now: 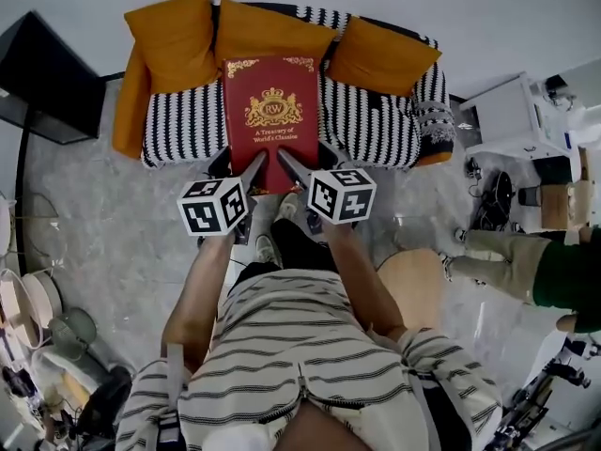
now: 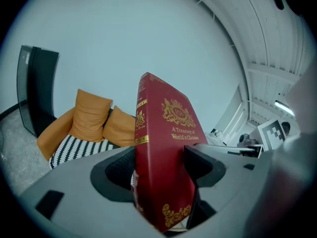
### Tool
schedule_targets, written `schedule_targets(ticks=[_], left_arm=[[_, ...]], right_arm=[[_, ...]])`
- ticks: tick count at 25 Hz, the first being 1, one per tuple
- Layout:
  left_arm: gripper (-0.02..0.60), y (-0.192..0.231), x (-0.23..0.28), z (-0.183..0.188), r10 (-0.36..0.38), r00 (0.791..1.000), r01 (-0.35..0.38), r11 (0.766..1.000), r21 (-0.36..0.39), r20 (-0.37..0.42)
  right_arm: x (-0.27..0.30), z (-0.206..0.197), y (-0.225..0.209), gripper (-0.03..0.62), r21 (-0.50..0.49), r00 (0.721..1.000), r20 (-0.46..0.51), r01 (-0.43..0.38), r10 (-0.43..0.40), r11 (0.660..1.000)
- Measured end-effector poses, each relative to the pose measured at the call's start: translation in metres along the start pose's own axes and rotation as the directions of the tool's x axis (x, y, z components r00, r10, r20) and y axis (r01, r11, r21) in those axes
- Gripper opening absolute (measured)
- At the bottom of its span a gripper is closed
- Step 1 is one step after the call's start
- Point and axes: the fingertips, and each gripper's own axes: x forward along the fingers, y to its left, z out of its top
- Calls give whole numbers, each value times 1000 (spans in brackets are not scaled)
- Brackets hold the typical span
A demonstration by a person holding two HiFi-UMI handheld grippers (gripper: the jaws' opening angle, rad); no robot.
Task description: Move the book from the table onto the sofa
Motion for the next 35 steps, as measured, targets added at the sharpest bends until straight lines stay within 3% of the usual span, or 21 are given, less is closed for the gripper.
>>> schedule_targets(ticks=[8,23,35], left_arm=[[313,33,56,18,40,999,-40,999,-32,-3],[313,97,164,58,115,990,-122,988,-93,-80],[313,163,206,59,90,984,-108,988,-111,-156]], right_arm=[[62,16,-34,345,-5,999,-33,-33,33,999],[182,48,-96,345,26,985,-146,-86,89,996],[255,35,-103,345,67,980,-193,-40,52,997]])
